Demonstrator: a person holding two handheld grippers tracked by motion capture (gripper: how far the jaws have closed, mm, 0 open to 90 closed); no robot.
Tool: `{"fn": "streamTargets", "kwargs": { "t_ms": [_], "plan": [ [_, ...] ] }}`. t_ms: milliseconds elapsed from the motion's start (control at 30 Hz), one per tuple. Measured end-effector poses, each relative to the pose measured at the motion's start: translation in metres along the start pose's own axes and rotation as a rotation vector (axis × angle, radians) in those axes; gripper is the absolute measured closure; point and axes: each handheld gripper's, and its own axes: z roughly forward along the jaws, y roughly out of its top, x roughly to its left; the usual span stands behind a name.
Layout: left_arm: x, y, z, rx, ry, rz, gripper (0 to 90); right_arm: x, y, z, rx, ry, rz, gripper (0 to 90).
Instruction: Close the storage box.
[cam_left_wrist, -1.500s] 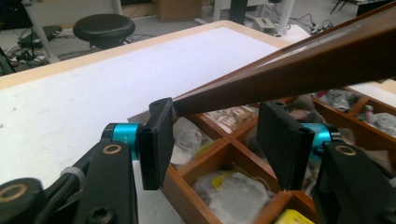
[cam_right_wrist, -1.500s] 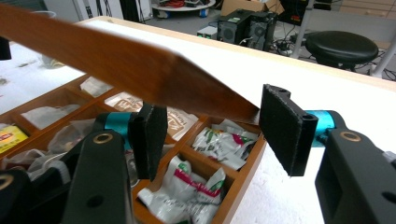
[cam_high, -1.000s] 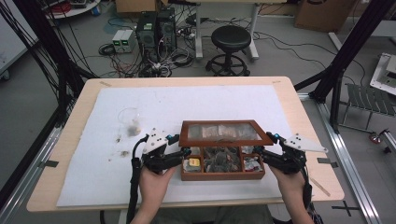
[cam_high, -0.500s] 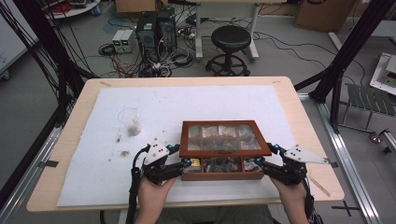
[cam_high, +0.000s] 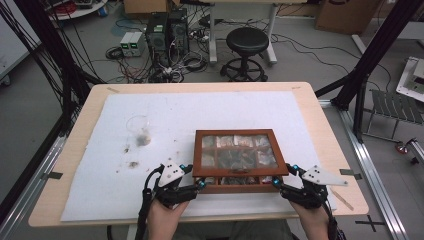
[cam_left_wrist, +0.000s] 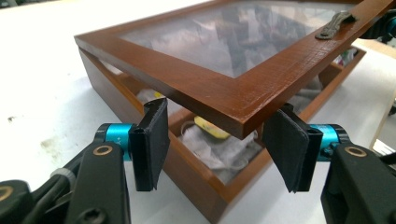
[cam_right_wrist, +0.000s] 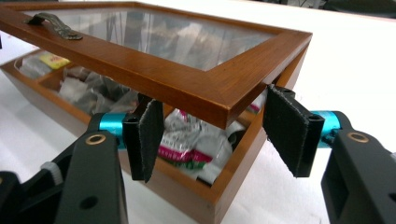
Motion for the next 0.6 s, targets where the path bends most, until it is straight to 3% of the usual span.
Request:
{"fn": "streamTargets", "kwargs": {
  "t_ms": [600],
  "plan": [
    [-0.008,-0.017,0.003,0.045,0.02,0.008,42.0,0.003,-0.016,0.003,0.04,0.005,-0.001,40.7]
  ]
}}
